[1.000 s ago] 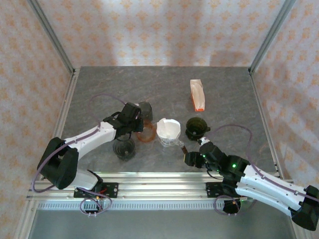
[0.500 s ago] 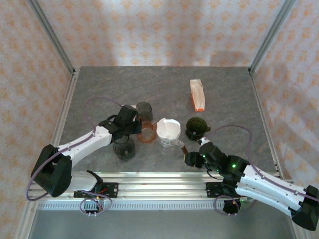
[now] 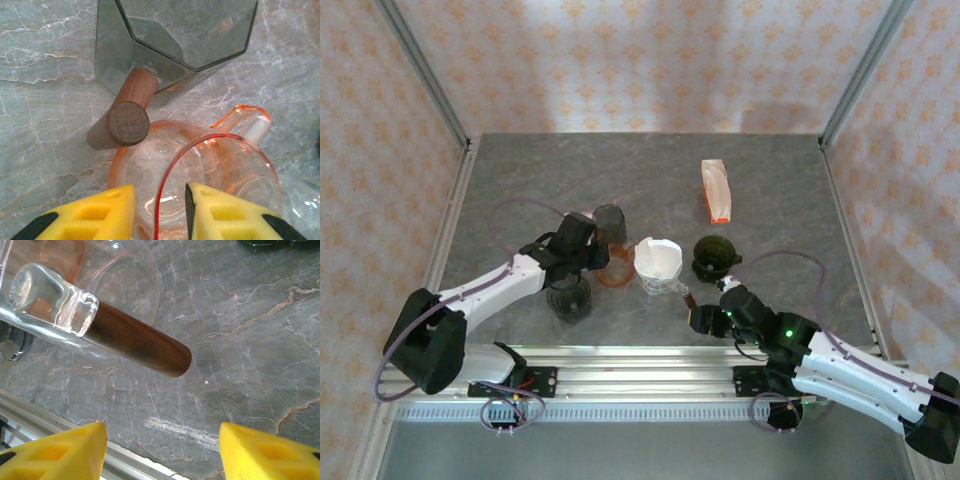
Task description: Place the coffee filter in the dripper
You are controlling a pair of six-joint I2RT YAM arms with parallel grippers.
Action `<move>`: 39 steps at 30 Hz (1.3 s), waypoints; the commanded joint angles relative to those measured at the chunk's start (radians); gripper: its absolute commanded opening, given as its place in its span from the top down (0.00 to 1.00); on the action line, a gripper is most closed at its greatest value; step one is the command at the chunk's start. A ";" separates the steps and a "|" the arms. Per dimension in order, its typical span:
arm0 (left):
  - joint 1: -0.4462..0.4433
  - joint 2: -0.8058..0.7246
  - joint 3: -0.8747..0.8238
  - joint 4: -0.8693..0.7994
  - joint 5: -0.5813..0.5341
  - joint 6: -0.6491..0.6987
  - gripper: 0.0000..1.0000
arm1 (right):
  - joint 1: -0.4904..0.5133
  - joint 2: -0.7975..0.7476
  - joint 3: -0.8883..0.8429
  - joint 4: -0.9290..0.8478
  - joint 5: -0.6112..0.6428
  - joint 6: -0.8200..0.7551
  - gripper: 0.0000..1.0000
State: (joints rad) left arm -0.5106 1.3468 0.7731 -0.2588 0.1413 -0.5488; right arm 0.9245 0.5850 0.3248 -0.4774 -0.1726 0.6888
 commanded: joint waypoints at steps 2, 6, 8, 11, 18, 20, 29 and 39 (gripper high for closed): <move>-0.006 0.047 0.027 0.009 -0.036 0.009 0.74 | 0.005 -0.022 -0.011 0.002 0.029 0.018 0.39; -0.006 0.040 0.011 0.014 -0.047 0.009 0.84 | 0.007 -0.030 -0.013 -0.002 0.027 0.018 0.38; -0.007 0.025 0.005 0.013 -0.046 0.009 0.89 | 0.007 -0.030 -0.016 0.004 0.022 0.017 0.38; -0.006 -0.006 -0.003 0.004 -0.036 -0.002 0.98 | 0.007 -0.027 -0.020 0.022 0.008 0.016 0.37; -0.006 -0.120 -0.017 -0.060 -0.020 -0.043 1.00 | 0.018 0.007 -0.041 0.084 -0.058 0.016 0.37; -0.006 -0.159 -0.016 -0.105 -0.040 -0.043 1.00 | 0.026 0.033 -0.048 0.129 -0.075 0.023 0.38; 0.005 -0.312 0.001 -0.248 -0.121 -0.053 1.00 | 0.042 0.217 -0.049 0.363 -0.091 0.062 0.43; 0.043 -0.433 -0.032 -0.325 -0.157 -0.054 1.00 | 0.042 0.391 -0.026 0.549 -0.059 0.063 0.49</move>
State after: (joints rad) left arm -0.4812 0.9436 0.7555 -0.5606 0.0174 -0.5850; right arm 0.9596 0.9428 0.2878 -0.0132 -0.2592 0.7502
